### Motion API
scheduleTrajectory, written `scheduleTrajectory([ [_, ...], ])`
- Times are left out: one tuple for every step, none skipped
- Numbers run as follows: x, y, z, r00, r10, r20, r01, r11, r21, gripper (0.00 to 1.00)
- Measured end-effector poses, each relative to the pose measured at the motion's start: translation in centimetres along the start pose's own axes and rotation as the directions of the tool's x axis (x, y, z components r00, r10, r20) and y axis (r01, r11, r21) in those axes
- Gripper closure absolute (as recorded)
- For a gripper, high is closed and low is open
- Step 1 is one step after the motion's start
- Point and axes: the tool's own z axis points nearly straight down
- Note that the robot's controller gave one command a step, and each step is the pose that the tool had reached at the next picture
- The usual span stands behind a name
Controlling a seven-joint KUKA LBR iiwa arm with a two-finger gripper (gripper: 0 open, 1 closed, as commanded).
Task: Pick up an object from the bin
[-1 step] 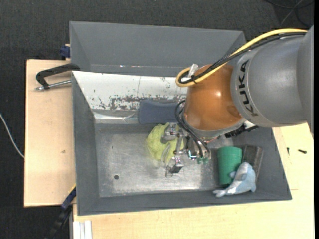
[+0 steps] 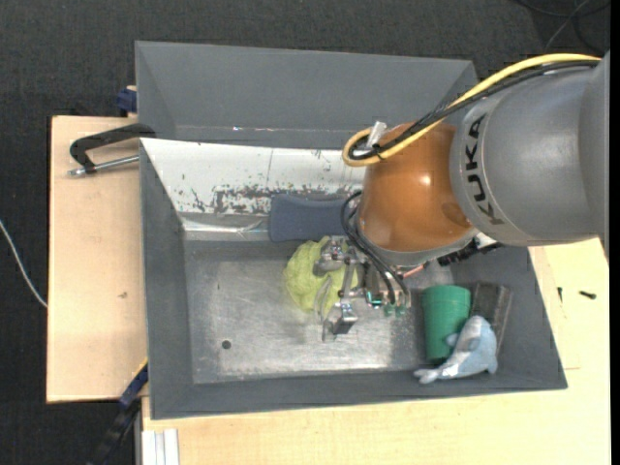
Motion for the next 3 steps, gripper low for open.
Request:
scheduleTrajectory([
  [-8.0,-1.5,5.3,0.999,-0.013,0.034,0.013,1.0,-0.007,1.0],
  [-8.0,-1.5,5.3,0.999,-0.013,0.034,0.013,1.0,-0.007,1.0],
  [-7.9,0.7,-6.7,0.998,-0.058,0.004,0.058,0.998,0.0,1.0],
])
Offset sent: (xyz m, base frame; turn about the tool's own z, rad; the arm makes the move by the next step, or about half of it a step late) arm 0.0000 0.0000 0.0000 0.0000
